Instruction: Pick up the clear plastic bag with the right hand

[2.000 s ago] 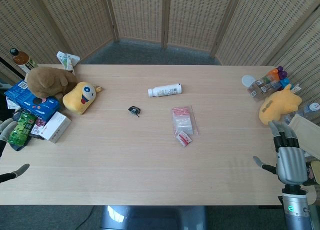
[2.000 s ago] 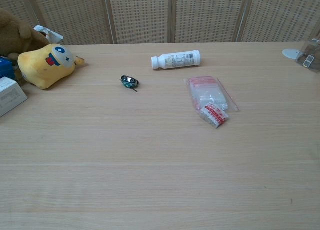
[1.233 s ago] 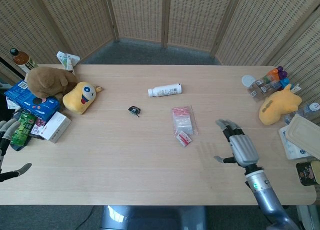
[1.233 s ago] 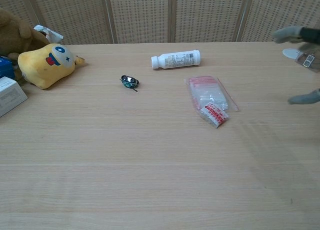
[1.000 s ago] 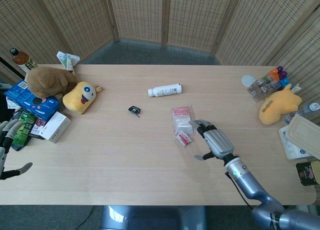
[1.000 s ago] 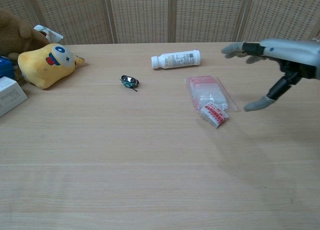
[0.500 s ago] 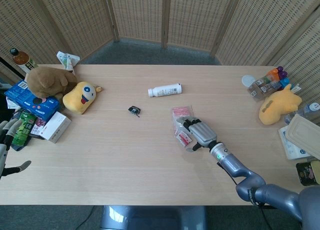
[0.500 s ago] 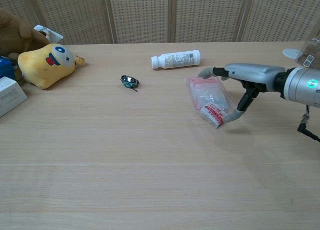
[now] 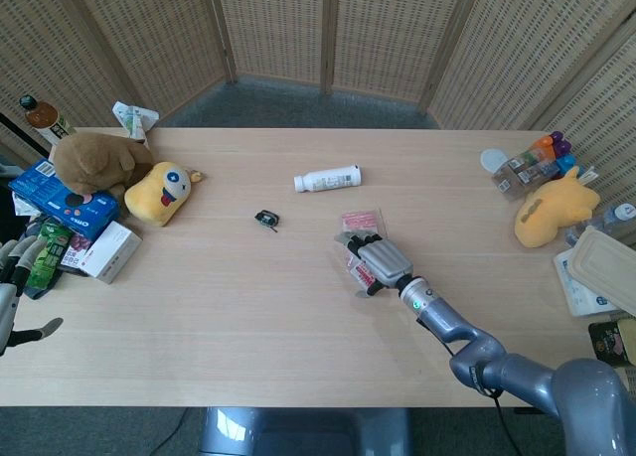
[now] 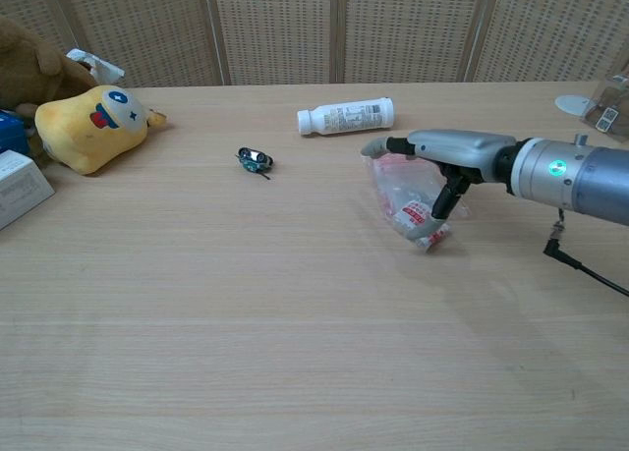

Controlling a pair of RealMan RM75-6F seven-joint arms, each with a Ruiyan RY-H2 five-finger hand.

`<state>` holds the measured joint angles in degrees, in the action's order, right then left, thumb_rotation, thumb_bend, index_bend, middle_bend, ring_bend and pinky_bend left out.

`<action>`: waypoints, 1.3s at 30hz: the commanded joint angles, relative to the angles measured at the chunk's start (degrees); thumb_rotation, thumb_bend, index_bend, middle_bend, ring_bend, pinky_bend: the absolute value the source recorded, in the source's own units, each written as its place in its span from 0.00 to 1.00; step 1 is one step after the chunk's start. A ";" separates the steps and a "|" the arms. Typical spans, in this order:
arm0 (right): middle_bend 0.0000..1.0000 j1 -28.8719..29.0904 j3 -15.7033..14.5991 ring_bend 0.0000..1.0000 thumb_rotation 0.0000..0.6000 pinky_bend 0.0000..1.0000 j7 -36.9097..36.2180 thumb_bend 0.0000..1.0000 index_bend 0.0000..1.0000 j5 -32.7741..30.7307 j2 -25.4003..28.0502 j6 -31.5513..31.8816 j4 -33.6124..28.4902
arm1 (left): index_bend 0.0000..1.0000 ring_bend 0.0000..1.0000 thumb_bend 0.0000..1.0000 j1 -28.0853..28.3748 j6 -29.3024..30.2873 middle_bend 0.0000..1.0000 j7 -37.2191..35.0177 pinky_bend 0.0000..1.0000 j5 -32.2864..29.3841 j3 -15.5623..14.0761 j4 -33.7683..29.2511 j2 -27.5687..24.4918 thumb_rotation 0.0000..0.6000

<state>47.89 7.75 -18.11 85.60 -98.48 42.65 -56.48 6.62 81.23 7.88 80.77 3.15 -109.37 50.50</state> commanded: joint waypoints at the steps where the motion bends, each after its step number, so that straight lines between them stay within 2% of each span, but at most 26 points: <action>1: 0.00 1.94 1.83 0.00 1.00 0.00 0.61 0.00 0.00 -2.02 -1.86 -1.54 2.92 | 0.00 0.00 0.06 0.05 -0.08 0.00 0.15 0.00 -0.14 0.00 0.10 0.14 1.00; 9: 0.00 4.98 6.02 0.00 1.00 0.00 1.91 0.00 0.00 -8.64 -6.96 -5.26 12.35 | 0.00 0.00 0.06 0.22 -0.19 0.00 0.93 0.00 -0.88 0.14 0.50 0.59 1.00; 15: 0.00 5.50 8.28 0.00 1.00 0.00 2.77 0.00 0.00 -13.39 -10.13 -7.16 16.07 | 0.00 0.00 0.06 0.33 -0.33 0.00 1.03 0.00 -1.39 0.26 0.79 0.79 1.00; 25: 0.00 5.54 8.84 0.00 1.00 0.00 5.56 0.00 0.00 -15.84 -13.51 -6.75 20.68 | 0.00 0.00 0.06 0.39 -0.34 0.00 0.63 0.00 -1.56 0.33 0.99 0.70 1.00; 29: 0.00 4.87 8.85 0.00 1.00 0.00 4.67 0.00 0.00 -15.77 -14.71 -5.19 21.61 | 0.00 0.00 0.06 0.49 -0.43 0.00 0.79 0.00 -1.36 0.25 0.97 0.82 1.00; 39: 0.00 5.27 8.18 0.00 1.00 0.00 3.52 0.00 0.00 -15.16 -17.12 -6.24 24.03 | 0.00 0.00 0.06 0.50 -0.37 0.00 0.57 0.00 -1.26 0.21 0.98 0.82 1.00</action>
<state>53.07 16.04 -14.63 70.35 -115.49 36.53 -32.54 7.11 80.86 8.45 79.52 3.35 -108.39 51.32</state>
